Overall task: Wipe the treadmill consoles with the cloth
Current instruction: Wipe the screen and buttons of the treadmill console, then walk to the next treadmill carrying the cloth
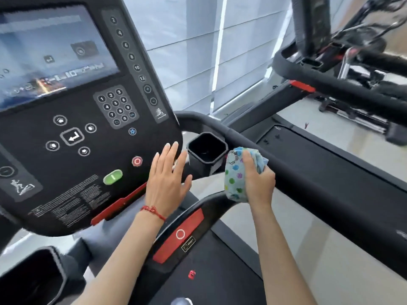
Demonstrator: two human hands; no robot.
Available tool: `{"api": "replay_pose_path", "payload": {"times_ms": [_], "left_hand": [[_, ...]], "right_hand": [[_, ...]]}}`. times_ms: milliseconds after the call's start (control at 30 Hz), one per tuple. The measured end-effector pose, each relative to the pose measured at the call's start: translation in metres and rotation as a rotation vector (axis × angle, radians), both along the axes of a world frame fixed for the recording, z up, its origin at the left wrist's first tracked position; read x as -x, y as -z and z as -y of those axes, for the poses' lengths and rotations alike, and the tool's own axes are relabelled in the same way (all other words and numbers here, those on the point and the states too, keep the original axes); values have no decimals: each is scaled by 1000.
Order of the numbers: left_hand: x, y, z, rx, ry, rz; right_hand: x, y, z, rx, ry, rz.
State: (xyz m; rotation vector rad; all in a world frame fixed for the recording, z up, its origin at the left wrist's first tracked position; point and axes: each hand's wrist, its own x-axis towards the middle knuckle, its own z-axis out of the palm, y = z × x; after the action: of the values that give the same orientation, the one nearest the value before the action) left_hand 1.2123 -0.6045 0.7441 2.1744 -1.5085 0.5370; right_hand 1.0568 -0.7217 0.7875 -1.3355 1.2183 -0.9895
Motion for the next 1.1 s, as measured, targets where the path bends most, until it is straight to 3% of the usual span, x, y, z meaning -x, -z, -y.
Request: {"api": "replay_pose_path", "payload": {"times_ms": [400, 667, 1100], "left_hand": [[192, 15, 104, -92, 441, -21], [339, 36, 136, -281, 724, -15], [487, 69, 164, -459, 1313, 93]], "right_hand": [[229, 26, 20, -103, 430, 9], [374, 58, -3, -199, 702, -23], [481, 106, -74, -376, 1279, 19]]}}
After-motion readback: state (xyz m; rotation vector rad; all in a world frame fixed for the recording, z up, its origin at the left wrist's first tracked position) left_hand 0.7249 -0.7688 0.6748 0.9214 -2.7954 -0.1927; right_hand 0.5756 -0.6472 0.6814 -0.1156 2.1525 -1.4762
